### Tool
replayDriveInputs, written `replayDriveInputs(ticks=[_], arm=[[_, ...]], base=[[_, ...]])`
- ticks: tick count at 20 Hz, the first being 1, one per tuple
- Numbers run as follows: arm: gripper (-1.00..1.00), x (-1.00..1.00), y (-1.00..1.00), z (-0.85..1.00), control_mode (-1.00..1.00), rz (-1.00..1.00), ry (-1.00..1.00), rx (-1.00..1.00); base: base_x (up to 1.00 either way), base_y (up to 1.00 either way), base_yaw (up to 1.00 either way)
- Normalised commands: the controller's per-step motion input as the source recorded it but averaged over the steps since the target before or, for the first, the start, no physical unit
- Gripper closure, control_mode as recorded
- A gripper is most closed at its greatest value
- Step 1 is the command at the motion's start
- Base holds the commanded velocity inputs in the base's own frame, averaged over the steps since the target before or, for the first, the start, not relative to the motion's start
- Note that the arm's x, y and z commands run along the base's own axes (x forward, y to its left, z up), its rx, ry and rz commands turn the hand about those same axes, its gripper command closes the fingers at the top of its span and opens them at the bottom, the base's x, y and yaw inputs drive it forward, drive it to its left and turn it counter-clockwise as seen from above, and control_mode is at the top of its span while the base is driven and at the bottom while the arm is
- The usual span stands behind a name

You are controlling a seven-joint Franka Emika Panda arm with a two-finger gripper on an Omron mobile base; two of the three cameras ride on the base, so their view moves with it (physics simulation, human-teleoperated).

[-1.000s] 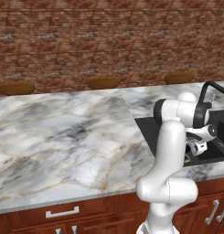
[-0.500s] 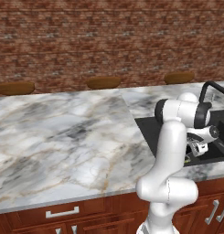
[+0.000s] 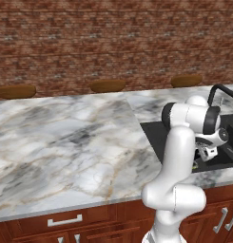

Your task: Pick the saucepan and bowl and place them in the sink. Then turn on the water.

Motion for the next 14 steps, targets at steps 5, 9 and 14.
replayDriveInputs(ticks=[5,9,14], arm=[[-1.00,0.00,-0.04,0.34,-1.00,0.00,0.04,-0.02],[-1.00,0.00,0.00,0.41,-1.00,0.00,0.07,-0.04],[-1.00,-0.08,0.12,0.37,-1.00,0.01,0.02,-0.12]], base=[[0.00,0.00,0.00],[0.00,0.00,0.00],[0.00,0.00,0.00]])
